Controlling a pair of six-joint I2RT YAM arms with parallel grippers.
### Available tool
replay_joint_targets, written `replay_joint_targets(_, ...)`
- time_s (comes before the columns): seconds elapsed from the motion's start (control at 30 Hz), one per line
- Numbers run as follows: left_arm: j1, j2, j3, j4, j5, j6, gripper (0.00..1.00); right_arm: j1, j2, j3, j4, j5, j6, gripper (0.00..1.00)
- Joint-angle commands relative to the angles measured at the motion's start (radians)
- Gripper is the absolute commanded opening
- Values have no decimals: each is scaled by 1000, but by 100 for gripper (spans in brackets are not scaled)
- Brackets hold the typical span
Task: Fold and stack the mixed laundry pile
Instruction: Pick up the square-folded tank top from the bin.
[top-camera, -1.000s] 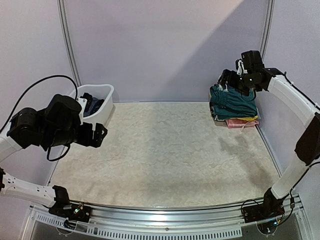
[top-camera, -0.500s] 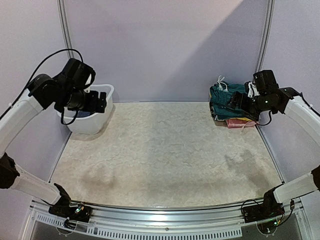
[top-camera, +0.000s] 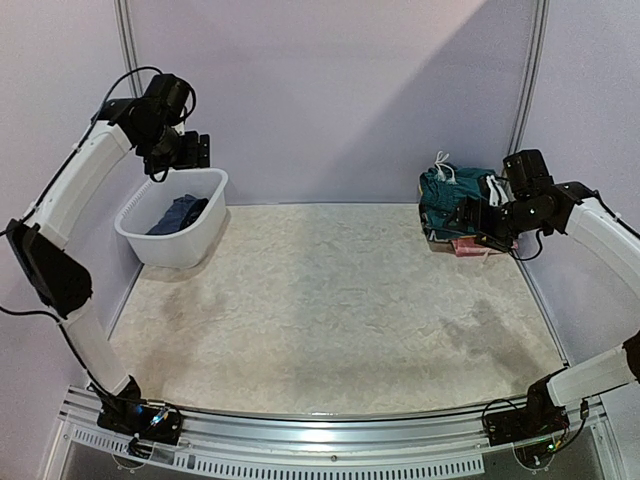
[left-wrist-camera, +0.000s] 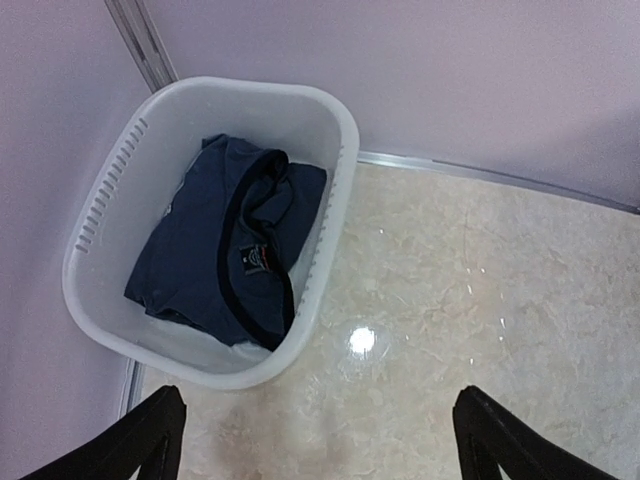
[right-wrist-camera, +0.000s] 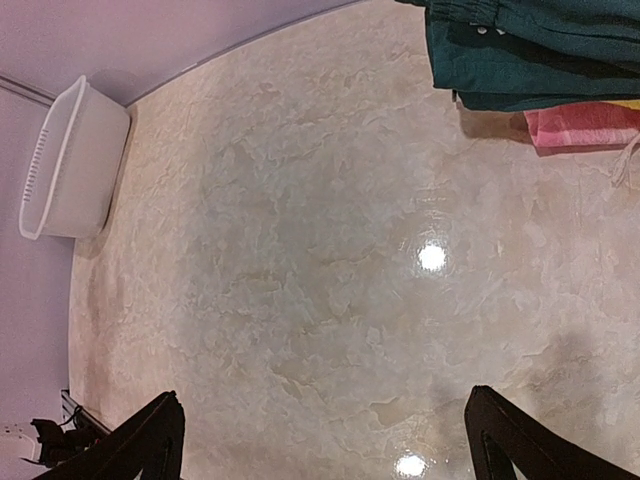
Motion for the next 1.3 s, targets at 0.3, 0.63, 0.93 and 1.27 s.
replay_joint_targets(0.3,230,365,327,-11,129,58,92,7,23,-29,-26,-4,-15,99)
replay_joint_targets(0.63,340,613,405,70,235,66,88,7,171,69,-43,27,36,99)
replay_joint_targets(0.93,418,779,444,127,297,27,84,7,313,151,-63,32,73,99)
replay_joint_targets(1.27,437,914,491,138,395,-45,79,6,408,224,-82,29,99,99)
